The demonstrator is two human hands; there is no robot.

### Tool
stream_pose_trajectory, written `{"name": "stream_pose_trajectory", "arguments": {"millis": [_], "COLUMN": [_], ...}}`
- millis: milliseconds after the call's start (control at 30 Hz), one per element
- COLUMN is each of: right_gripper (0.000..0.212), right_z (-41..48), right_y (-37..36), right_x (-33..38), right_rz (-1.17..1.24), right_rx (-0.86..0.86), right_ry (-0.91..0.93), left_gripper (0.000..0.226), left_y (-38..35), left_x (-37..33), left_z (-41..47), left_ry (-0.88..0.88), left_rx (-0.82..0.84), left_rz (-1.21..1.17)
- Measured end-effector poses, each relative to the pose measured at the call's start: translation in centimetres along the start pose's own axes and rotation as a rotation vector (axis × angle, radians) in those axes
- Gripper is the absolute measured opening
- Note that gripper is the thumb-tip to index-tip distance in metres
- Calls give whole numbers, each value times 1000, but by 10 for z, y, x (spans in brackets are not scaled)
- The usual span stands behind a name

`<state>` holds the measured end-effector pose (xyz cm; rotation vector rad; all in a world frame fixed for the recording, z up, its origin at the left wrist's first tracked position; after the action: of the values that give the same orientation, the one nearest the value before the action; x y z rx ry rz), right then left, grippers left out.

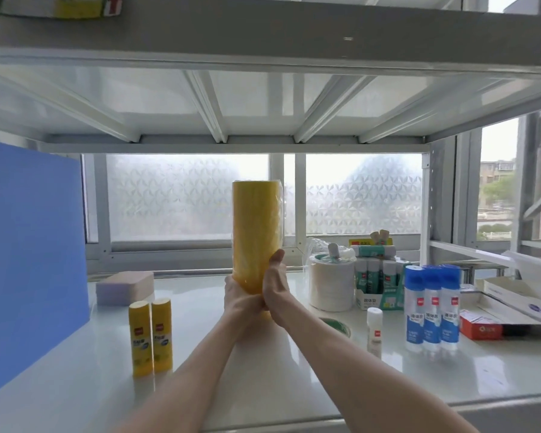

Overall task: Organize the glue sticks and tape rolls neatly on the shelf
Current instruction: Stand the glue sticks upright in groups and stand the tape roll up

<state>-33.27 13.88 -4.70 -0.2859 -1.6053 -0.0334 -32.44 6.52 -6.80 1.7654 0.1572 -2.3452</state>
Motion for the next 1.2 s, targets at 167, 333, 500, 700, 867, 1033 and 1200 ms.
{"name": "stream_pose_trajectory", "arguments": {"millis": [167,333,500,700,867,1033,1200], "right_gripper": [89,76,81,97,113,81,41], "right_z": [-21,-9,-7,19,17,-35,-71], "right_y": [9,33,15,-13,-5,18,53], "right_x": [14,45,63,47,51,69,99], "right_rz": [-138,-61,-17,107,57,-118,-292], "right_rx": [60,-37,22,20,95,-64,-177], "right_ry": [-21,50,-15,60,-18,-2,89], "left_gripper": [95,55,71,85,75,64,45], "left_y": [7,11,6,-13,-8,-1,-6], "left_x": [-2,-31,-52,-25,-51,-63,-60], "left_z": [1,0,14,66,31,-16,-86], "left_ry": [-60,-80,-11,-34,-51,76,-116], "left_rx": [115,0,-140,-154,-153,-326,-36], "left_rz": [38,-156,-327,-403,-245,-77,441]}}
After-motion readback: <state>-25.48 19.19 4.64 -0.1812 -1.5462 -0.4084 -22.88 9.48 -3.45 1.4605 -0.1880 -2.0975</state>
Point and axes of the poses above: each hand's wrist, its own z-axis towards the middle knuckle, its own y-axis out of the back of the hand, x = y × z, the point moved 2 cm from there along z, towards the middle knuckle, and after that the axes turned 7 degrees about -y, right-handed, at the moved point
